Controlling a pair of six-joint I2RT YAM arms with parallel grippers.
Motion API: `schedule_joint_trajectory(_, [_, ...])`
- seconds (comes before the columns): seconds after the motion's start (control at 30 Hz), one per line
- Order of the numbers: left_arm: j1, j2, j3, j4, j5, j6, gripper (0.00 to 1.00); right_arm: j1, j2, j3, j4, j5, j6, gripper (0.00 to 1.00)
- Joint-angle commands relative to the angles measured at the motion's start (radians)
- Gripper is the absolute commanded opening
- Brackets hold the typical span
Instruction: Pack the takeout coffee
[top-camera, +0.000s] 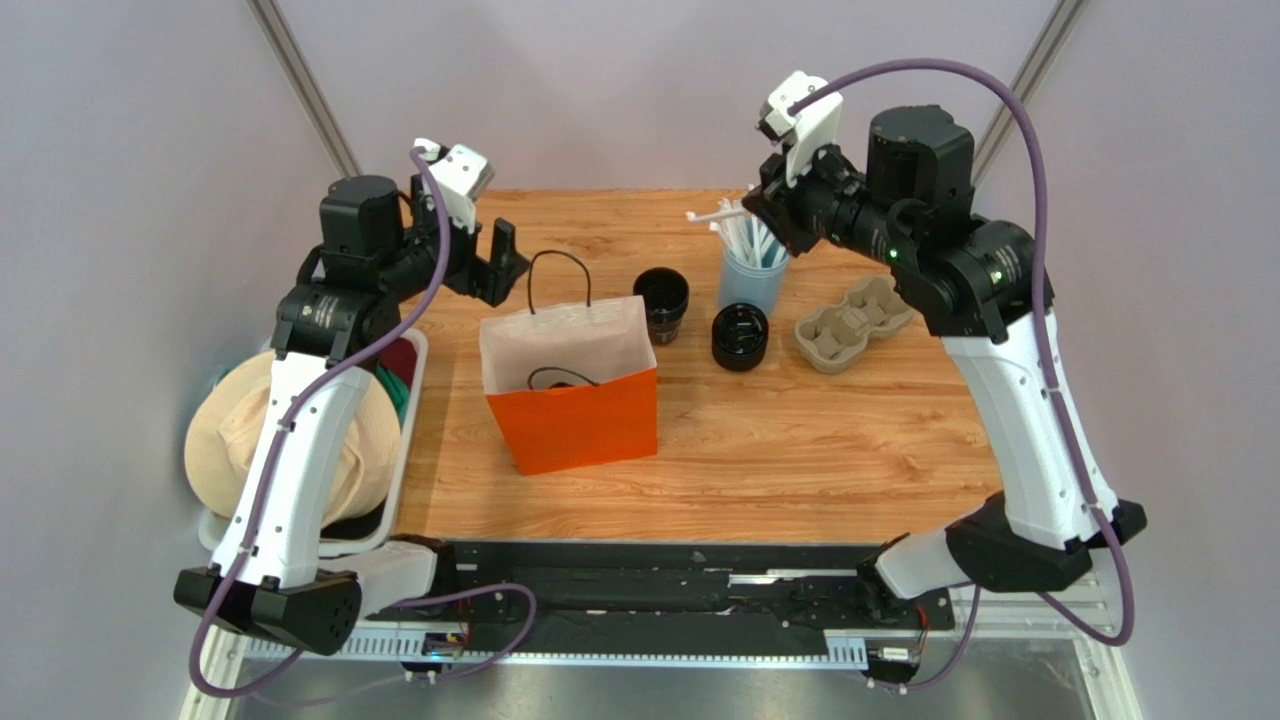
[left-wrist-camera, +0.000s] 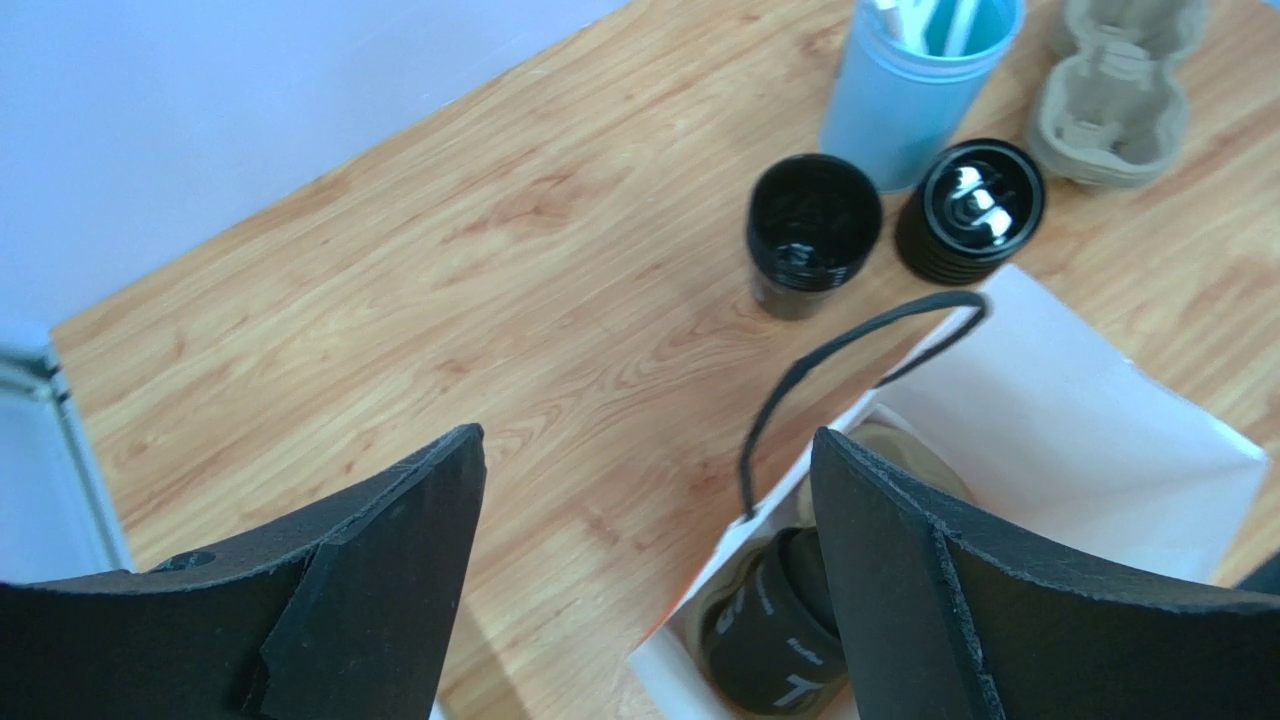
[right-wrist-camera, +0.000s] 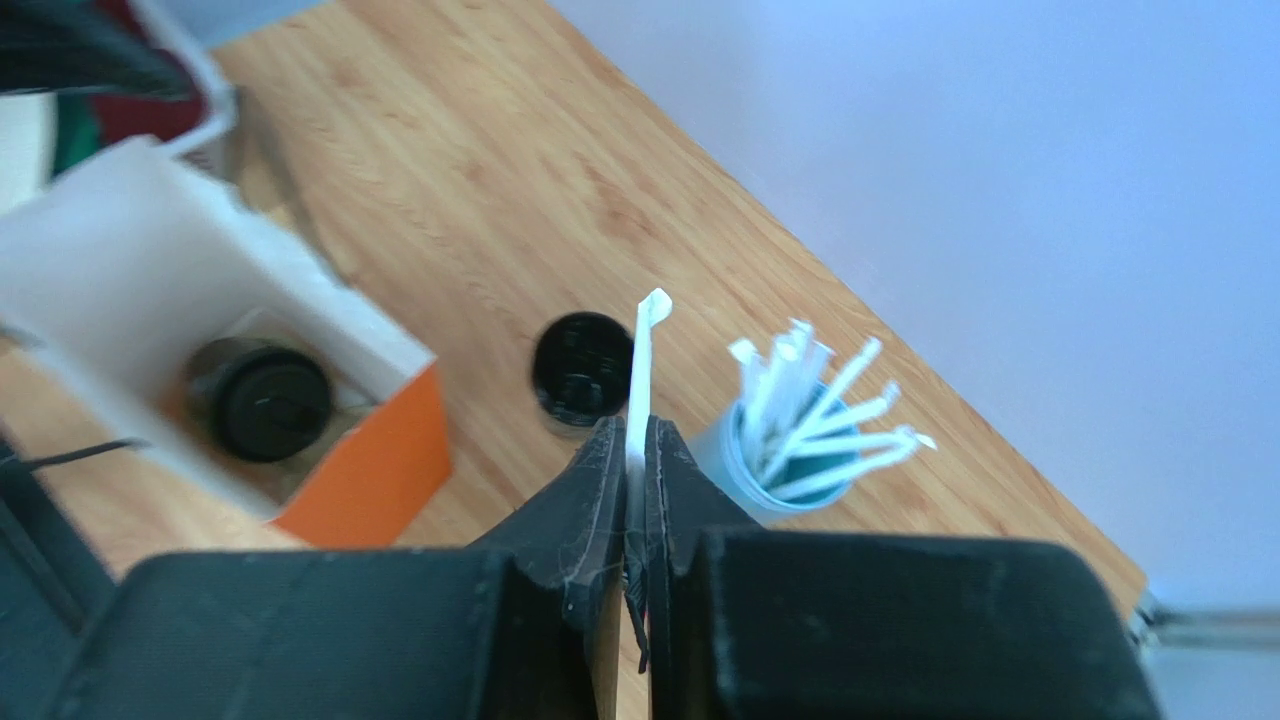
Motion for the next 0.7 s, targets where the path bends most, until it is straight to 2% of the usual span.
schedule_joint_trajectory(0.0, [0.063,-0.057,-0.018,0.024,-0.018,-0.013,0.89,0.099,-0.037,0.03,-0.043,-0.083,0.002,0.08])
schedule_joint_trajectory(0.27, [0.109,-0.121,-0.076,0.047,-0.009,-0.025,0.9,0.173,-0.001,0.024,-0.054,-0.285,0.094,0.08])
schedule_joint_trajectory(0.53, [0.116,-0.141,-0.107,0.062,-0.008,-0.03,0.91,0.302,0.081,-0.06,-0.066,-0.241,0.068,0.07])
schedule_joint_trajectory(0.67, [0.119,-0.149,-0.122,0.068,-0.006,-0.031,0.91,0.314,0.12,-0.115,-0.052,-0.253,0.069,0.07])
